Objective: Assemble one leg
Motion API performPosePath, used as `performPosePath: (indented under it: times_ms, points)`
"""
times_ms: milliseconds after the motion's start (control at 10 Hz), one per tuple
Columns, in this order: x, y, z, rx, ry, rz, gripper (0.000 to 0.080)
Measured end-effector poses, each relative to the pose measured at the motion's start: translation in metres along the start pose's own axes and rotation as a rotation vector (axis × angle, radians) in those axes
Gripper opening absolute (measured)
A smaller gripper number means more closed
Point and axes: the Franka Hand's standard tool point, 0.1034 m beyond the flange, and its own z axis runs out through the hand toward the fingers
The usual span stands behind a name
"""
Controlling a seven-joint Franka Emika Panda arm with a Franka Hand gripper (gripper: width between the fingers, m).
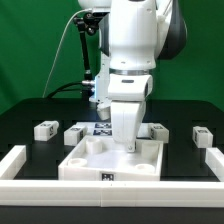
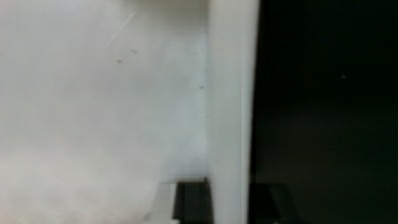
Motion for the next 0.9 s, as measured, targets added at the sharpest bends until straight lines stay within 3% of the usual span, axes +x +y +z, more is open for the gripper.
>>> performPosePath:
  times_ms: [600,900]
  points:
    - [-0.005,0.005,0.001,-0.008,0.004,-0.016,0.0058]
    - [0.023,0.010,0.001,-0.015,0.020,-0.103,0.0059]
